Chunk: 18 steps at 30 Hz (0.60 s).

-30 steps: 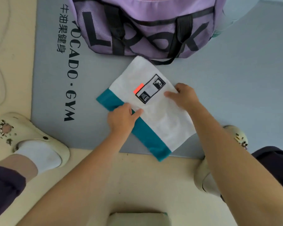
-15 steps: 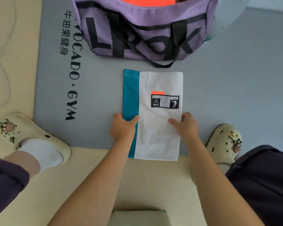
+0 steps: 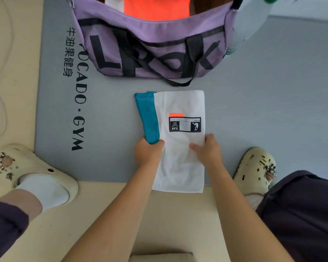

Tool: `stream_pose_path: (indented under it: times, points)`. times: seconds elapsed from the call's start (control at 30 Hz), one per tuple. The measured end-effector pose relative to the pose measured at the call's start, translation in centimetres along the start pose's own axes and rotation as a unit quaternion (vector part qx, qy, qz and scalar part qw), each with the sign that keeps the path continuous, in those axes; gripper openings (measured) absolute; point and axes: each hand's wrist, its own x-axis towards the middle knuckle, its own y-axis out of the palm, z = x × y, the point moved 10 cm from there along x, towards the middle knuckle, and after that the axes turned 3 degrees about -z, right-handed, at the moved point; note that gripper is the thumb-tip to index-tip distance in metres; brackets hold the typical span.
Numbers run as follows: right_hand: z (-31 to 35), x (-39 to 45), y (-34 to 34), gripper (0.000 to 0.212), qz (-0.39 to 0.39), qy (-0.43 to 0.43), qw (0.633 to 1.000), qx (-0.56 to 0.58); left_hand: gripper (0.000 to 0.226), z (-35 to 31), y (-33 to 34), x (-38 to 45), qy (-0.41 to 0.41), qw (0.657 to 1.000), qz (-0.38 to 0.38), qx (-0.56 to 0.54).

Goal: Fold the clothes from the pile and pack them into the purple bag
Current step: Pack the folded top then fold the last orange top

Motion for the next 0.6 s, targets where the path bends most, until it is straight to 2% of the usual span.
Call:
stream_pose_path:
  times: [0.1,0.2,0.33,0.43,0.6]
  points:
    - [0.5,-0.1,-0.1,0.042,-0.006,-0.011,1.0,-0.015,0.029,-0.3,-0.7,0.0,0.007,0.998,-0.043,0.035]
    - [0.8,-0.1,-0.1,0.042,-0.001,-0.018,1.0,-0.026,0.04,-0.1,0.0,0.5,-0.016,0.996,-0.037,0.079]
    - [1.0,-0.2,-0.2,0.04,0.0,-0.022,1.0,-0.018,0.023,0.6,1.4,1.3,-0.064,0.997,0.026,0.031]
    - [1.0,-0.1,-0.4,0.034,-0.004,-0.012,1.0,0.022,0.024,1.1,1.2,1.7,-0.088,0.994,0.058,-0.01]
    - [1.0,0.2,-0.8,0.026,0.004,-0.01,0.996,0.09,0.028,0.5,1.2,1.1,-0.044,0.992,0.118,-0.033]
